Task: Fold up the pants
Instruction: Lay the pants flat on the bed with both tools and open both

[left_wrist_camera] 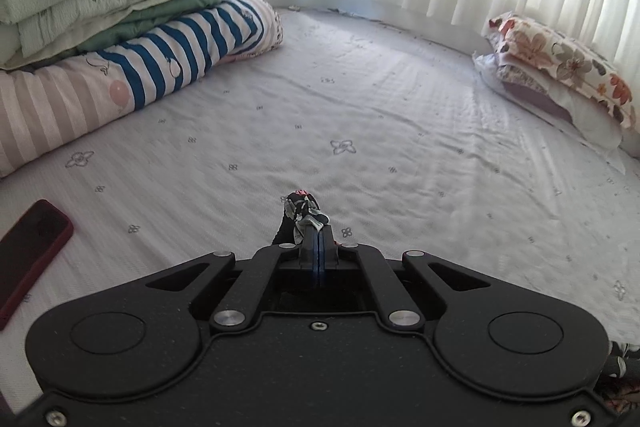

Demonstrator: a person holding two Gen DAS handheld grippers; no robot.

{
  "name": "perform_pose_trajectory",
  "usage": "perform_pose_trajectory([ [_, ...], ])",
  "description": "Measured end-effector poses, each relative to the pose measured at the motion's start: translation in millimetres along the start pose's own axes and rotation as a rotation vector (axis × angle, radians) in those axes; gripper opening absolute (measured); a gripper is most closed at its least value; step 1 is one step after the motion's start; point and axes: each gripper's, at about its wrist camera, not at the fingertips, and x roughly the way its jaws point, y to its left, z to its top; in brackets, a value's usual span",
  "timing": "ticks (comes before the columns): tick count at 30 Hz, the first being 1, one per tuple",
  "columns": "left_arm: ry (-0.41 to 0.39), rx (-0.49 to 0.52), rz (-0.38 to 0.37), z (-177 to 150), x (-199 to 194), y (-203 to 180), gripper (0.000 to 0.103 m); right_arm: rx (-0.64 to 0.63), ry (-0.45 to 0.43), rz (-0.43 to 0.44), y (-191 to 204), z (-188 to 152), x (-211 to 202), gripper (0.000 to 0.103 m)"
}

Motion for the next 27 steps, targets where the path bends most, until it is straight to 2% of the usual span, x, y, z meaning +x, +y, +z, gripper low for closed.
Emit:
perform_pose_trajectory([
  [4,-0.016,-0.013,-0.012,-5,-36,21,0.002,0.019,0.017,0.03,-31,-3,-38,0.002],
  [9,0.003,-0.035,-0.008,-27,-70,55,0.002,0.078,0.076,0.069,-73,-26,-70,0.002],
  [15,0.082,-0.07,0.054,-62,-75,93,0.002,0.095,0.165,0.058,-104,-67,-79,0.002],
  [19,0.107,-0.051,0.11,-78,-70,104,0.001,0.133,0.256,0.104,-123,-85,-76,0.006],
  [20,0.111,-0.039,0.121,-81,-68,104,0.001,0.149,0.282,0.121,-127,-89,-74,0.01],
  [21,0.119,-0.035,0.122,-84,-67,104,0.001,0.174,0.296,0.129,-132,-93,-74,0.025],
  [22,0.13,-0.036,0.115,-87,-65,104,0.001,0.189,0.309,0.134,-135,-96,-75,0.046],
  [23,0.14,-0.038,0.106,-89,-65,101,0.001,0.192,0.324,0.149,-138,-98,-74,0.056],
  [24,0.147,-0.035,0.097,-91,-64,100,0.001,0.193,0.334,0.172,-141,-100,-76,0.073],
  [27,0.145,-0.011,0.068,-94,-67,92,0.003,0.164,0.313,0.173,-144,-98,-89,0.075],
])
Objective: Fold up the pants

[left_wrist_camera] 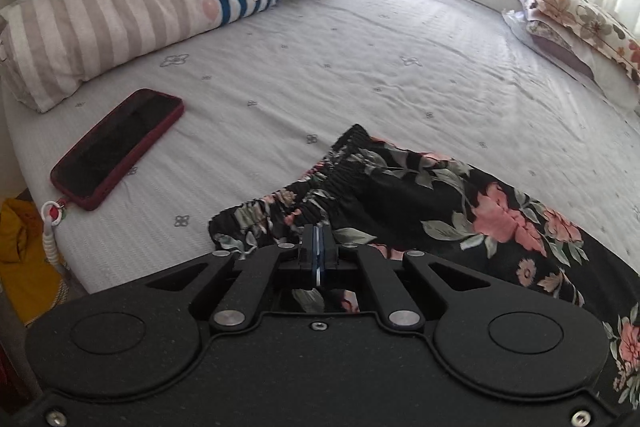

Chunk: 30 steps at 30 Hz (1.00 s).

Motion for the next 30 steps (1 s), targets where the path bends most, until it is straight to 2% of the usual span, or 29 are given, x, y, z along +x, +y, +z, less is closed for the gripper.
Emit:
perform_pose_trajectory([
  [2,-0.012,0.018,-0.014,0,-5,-6,0.007,-0.02,-0.013,-0.002,0,2,-13,0.077],
  [6,-0.025,0.043,-0.048,0,-12,-12,0.011,-0.029,-0.052,0.048,-1,8,-46,0.083],
  [8,-0.02,0.055,-0.067,-1,-13,-14,0.018,-0.038,-0.081,0.067,-2,9,-62,0.088],
  [10,-0.012,0.059,-0.086,-4,-13,-14,0.03,-0.044,-0.103,0.086,-2,8,-74,0.09],
  [16,-0.007,0.091,-0.118,-14,-15,-17,0.045,-0.062,-0.107,0.11,-2,-8,-80,0.09],
  [20,-0.019,0.126,-0.128,-19,-24,-17,0.052,-0.174,-0.171,0.165,13,-25,-102,0.091],
  [24,-0.014,0.171,-0.183,-29,-31,-22,0.062,-0.311,-0.233,0.264,40,-43,-132,0.103],
  [30,0.018,0.283,-0.272,-55,-38,-48,0.071,-0.492,-0.301,0.378,91,-72,-170,0.103],
])
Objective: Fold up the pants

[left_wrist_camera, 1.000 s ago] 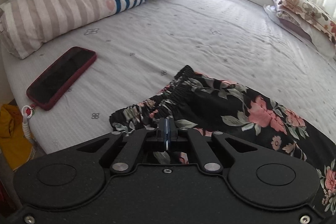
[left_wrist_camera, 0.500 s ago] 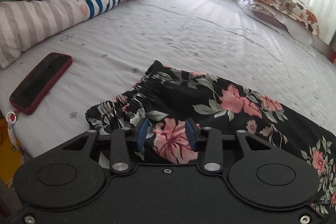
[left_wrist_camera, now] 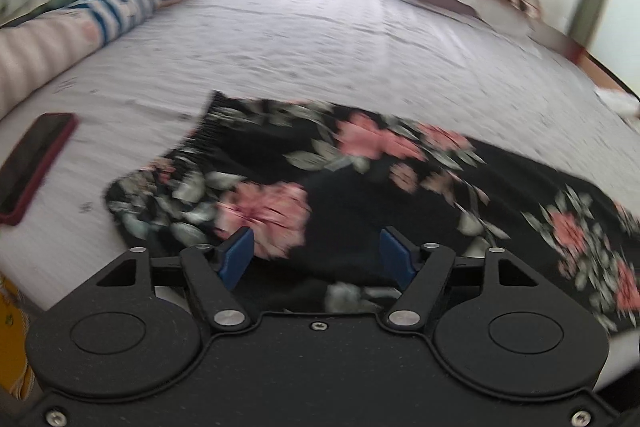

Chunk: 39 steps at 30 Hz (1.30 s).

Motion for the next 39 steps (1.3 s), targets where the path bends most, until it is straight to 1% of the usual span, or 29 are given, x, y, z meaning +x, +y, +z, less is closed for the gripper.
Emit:
perform_pose_trajectory([
  [2,-0.001,0.046,-0.033,-5,-2,-14,0.072,-0.03,-0.009,0.047,17,4,-7,0.103],
  [5,-0.018,0.12,-0.089,-12,-7,-37,0.078,-0.05,-0.01,0.108,40,9,-17,0.103],
  [7,-0.023,0.16,-0.125,-19,-9,-53,0.08,-0.021,-0.01,0.142,51,8,-22,0.103],
  [9,-0.019,0.173,-0.153,-25,-10,-67,0.08,0.018,-0.013,0.188,62,6,-28,0.103],
  [12,-0.018,0.168,-0.213,-31,-14,-82,0.08,0.002,-0.047,0.207,79,4,-40,0.103],
  [14,-0.033,0.169,-0.229,-34,-16,-91,0.08,-0.035,-0.038,0.177,93,2,-43,0.103],
  [18,-0.036,0.237,-0.218,-45,-9,-112,0.079,-0.116,-0.002,0.148,116,-14,-32,0.103],
  [21,-0.03,0.242,-0.209,-51,4,-122,0.078,-0.127,0.056,0.145,131,-38,-6,0.103],
  [24,-0.038,0.248,-0.163,-55,15,-129,0.078,-0.129,0.108,0.143,145,-67,21,0.103],
  [25,-0.045,0.251,-0.15,-56,20,-129,0.078,-0.136,0.112,0.139,150,-76,30,0.103],
  [28,-0.052,0.284,-0.109,-58,28,-132,0.078,-0.205,0.123,0.089,168,-101,53,0.102],
  [30,-0.047,0.3,-0.1,-59,31,-132,0.078,-0.238,0.136,0.075,177,-113,66,0.101],
  [34,-0.027,0.296,-0.106,-59,36,-129,0.078,-0.252,0.167,0.084,189,-128,88,0.1],
  [39,-0.017,0.273,-0.106,-58,38,-127,0.078,-0.303,0.186,0.099,206,-137,109,0.1],
])
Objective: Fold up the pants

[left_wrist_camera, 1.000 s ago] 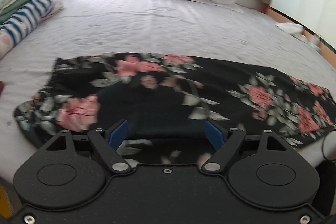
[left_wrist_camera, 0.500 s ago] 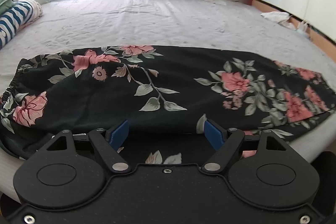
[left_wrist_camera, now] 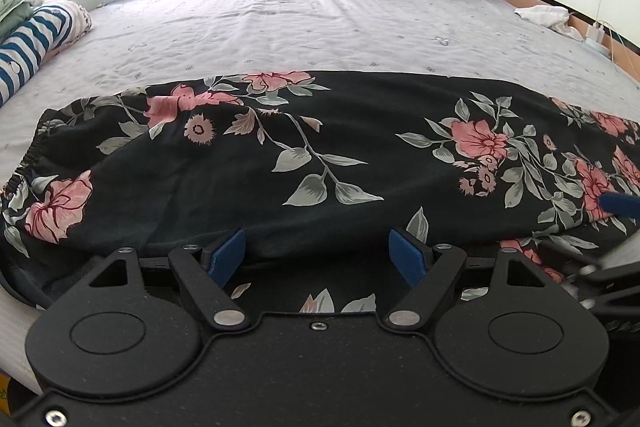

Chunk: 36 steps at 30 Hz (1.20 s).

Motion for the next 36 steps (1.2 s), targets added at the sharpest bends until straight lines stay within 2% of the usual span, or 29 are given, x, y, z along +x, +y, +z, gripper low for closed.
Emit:
perform_pose_trajectory([
  [6,0.001,-0.01,-0.002,3,2,1,0.078,-0.017,-0.003,0.021,13,4,17,0.098],
  [16,0.001,-0.081,-0.066,4,-10,14,0.079,0.046,-0.047,0.03,17,15,25,0.073],
  [21,-0.004,-0.054,-0.089,1,-16,13,0.08,0.025,-0.04,0.061,23,12,22,0.072],
  [25,0.005,-0.01,-0.053,-2,-10,8,0.08,0.009,-0.044,0.089,28,6,17,0.074],
  [30,0.007,-0.029,-0.053,0,-4,10,0.08,0.001,-0.052,0.085,30,7,22,0.079],
  [35,-0.002,-0.041,-0.06,6,-4,12,0.08,0.009,-0.063,0.091,29,11,30,0.079],
  [36,-0.004,-0.043,-0.067,6,-5,12,0.08,0.01,-0.066,0.095,29,11,31,0.076],
])
